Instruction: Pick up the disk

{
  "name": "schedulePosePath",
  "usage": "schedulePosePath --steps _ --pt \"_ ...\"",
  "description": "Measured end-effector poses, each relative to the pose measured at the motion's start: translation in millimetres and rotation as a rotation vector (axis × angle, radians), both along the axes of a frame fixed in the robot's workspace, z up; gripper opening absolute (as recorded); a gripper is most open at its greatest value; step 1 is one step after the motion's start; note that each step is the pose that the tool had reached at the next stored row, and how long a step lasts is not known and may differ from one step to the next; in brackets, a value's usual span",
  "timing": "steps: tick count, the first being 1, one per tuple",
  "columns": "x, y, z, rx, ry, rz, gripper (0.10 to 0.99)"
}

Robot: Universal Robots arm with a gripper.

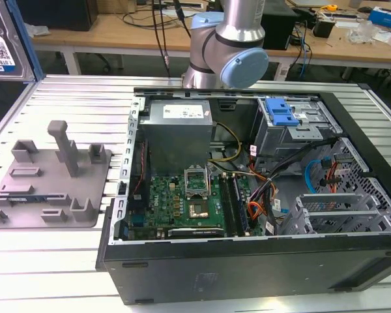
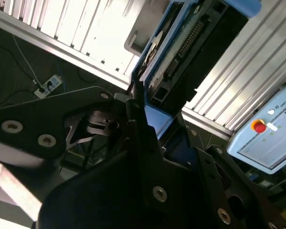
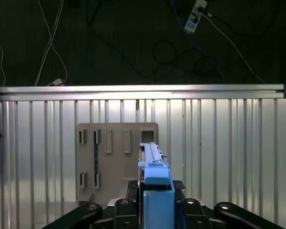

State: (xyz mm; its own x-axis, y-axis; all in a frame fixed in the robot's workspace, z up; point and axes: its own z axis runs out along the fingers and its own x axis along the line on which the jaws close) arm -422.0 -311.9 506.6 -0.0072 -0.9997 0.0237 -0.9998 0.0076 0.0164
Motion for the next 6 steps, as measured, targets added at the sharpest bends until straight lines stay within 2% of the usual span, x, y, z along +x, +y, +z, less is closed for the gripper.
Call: schedulePosePath --steps 6 --pt "0.0 0.0 0.3 0.000 0.0000 0.000 0.365"
